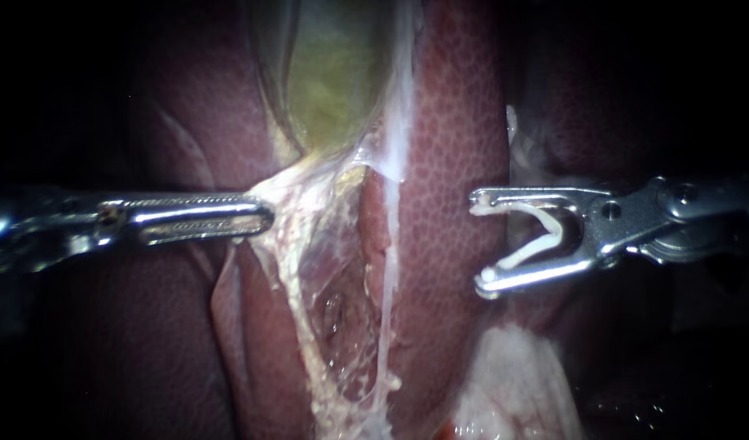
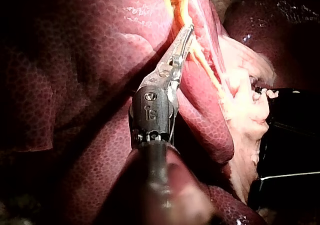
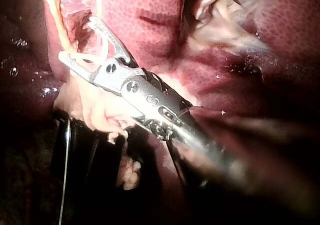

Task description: Grabbing gallbladder

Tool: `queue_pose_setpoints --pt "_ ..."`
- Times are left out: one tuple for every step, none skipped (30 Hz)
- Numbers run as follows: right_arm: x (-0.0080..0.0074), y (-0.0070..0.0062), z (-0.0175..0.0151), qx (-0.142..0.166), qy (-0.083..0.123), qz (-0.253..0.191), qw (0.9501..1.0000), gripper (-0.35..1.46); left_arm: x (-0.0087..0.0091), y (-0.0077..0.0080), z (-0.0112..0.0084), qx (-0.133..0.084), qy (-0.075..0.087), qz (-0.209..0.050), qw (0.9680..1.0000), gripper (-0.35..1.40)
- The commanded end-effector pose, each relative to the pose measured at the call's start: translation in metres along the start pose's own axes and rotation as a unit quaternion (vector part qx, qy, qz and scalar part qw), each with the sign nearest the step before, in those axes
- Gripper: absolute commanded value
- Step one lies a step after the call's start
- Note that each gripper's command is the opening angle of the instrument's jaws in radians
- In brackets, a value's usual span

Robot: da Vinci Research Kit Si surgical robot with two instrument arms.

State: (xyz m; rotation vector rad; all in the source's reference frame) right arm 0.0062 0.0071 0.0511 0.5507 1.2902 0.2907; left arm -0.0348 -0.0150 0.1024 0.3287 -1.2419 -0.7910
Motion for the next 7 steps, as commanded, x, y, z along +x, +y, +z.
queue_pose_setpoints --pt "0.0 0.0 0.0 0.0 0.0 0.0 1.0 0.6 0.0 0.0 0.0 0.0 0.0 0.0 1.0 -0.35" --pt "0.0 0.0 0.0 0.0 0.0 0.0 1.0 0.6 0.0 0.0 0.0 0.0 0.0 0.0 1.0 -0.35" --pt "0.0 0.0 0.0 0.0 0.0 0.0 1.0 0.6 0.0 0.0 0.0 0.0 0.0 0.0 1.0 -0.35" --pt "0.0 0.0 0.0 0.0 0.0 0.0 1.0 0.6 0.0 0.0 0.0 0.0 0.0 0.0 1.0 -0.35" --pt "0.0 0.0 0.0 0.0 0.0 0.0 1.0 0.6 0.0 0.0 0.0 0.0 0.0 0.0 1.0 -0.35" --pt "0.0 0.0 0.0 0.0 0.0 0.0 1.0 0.6 0.0 0.0 0.0 -0.001 0.0 0.0 1.0 -0.35" --pt "0.0 0.0 0.0 0.0 0.0 0.0 1.0 0.6 0.0 0.0 0.0 -0.001 0.0 0.0 1.0 -0.35"
